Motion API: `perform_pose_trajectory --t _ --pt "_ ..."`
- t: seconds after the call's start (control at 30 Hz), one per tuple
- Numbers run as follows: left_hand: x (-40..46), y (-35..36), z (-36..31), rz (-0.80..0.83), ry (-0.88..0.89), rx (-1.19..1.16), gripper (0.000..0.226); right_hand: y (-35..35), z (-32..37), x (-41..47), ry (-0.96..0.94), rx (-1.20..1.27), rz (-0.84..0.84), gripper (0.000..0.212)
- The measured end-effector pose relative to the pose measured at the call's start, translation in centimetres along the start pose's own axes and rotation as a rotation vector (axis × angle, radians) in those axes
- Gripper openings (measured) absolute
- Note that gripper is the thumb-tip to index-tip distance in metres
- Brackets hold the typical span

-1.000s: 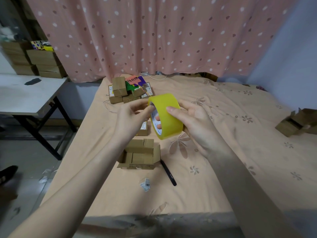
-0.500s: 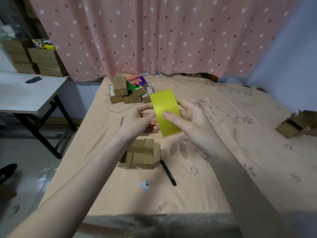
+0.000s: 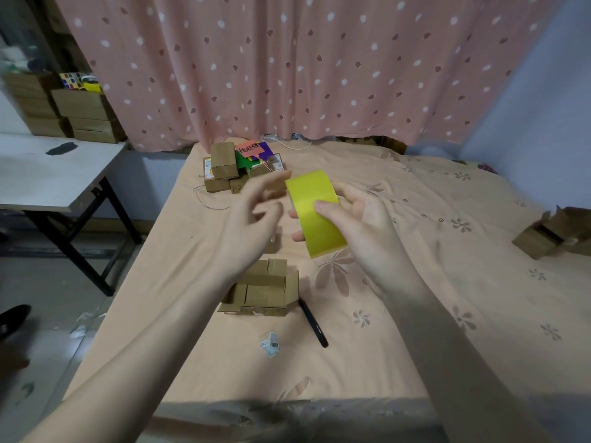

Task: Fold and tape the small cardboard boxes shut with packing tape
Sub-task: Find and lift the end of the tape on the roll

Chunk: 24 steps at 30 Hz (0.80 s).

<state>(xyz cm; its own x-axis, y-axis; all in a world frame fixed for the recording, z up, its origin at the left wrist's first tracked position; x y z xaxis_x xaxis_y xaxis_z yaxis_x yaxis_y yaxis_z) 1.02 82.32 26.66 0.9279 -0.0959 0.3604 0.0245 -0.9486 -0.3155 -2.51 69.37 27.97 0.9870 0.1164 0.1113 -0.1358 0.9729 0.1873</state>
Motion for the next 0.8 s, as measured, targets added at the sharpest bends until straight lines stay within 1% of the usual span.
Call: perform_pose_trajectory --t 0.07,0.13,0.2,0.27,0.4,0.47,0.63,0.8 --pt "-0.6 -1.5 -2.0 -0.106 0.179 0.084 0.035 -0.1 0.1 -0.1 -0.025 -0.017 -0.011 0.022" --pt "-1.3 -1.5 -3.7 -0.118 0.326 0.215 0.031 0.0 0.2 -0.1 -0.052 -0.045 -0.013 0.022" --pt "-1.6 -0.9 -4.5 -0.091 0.385 0.301 0.035 0.3 0.2 0.0 -0.059 -0.063 0.005 0.024" --pt "-1.5 -0.5 -4.9 -0.08 0.416 0.323 0.038 0.4 0.0 -0.1 -0.047 -0.069 0.029 0.028" --pt "-1.5 -0.3 -5.3 -0.08 0.501 0.38 0.031 0.9 0.0 -0.2 -0.044 -0.1 0.088 0.038" --pt "-1.6 -0.2 -5.5 -0.094 0.55 0.406 0.026 1.0 0.2 -0.2 -0.056 -0.137 0.099 0.04" --pt "-1.8 -0.2 -5.8 -0.12 0.604 0.424 0.019 0.9 0.1 0.1 -0.049 -0.208 0.084 0.04" --pt "-0.9 -0.3 -5.1 -0.103 0.48 0.263 0.021 1.1 0.1 0.2 -0.058 -0.293 0.065 0.04"
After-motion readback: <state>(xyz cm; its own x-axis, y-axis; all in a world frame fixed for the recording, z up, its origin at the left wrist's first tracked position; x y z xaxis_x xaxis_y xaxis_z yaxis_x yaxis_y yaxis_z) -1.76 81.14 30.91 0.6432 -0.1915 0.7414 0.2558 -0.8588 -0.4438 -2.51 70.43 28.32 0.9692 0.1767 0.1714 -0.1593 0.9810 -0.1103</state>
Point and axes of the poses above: each hand's wrist, its own x-axis towards the middle knuckle, its own y-axis out of the palm, z = x × y, the point moved 9 cm from there along x, towards the middle knuckle, and after that the axes turned 7 degrees about x, right-handed, at the moved point
